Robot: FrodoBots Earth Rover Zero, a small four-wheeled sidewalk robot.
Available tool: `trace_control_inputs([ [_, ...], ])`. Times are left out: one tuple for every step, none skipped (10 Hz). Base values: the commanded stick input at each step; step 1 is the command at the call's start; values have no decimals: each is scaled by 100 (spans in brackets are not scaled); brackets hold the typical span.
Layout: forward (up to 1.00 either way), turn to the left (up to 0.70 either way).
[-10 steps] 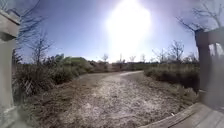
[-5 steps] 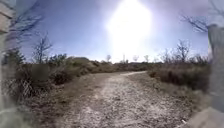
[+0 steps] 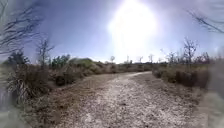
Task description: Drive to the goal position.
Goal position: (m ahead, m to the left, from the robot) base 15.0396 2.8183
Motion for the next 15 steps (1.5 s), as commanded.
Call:
trace_control_inputs([
  [50, -5],
  [50, -9],
  [50, -13],
  [50, -15],
  [50, -17],
  [50, -17],
  [50, -17],
  [50, -17],
  [50, -16],
  [50, -13],
  [50, -10],
  [50, -7],
  [50, -4],
  [50, -1],
  [50, -1],
])
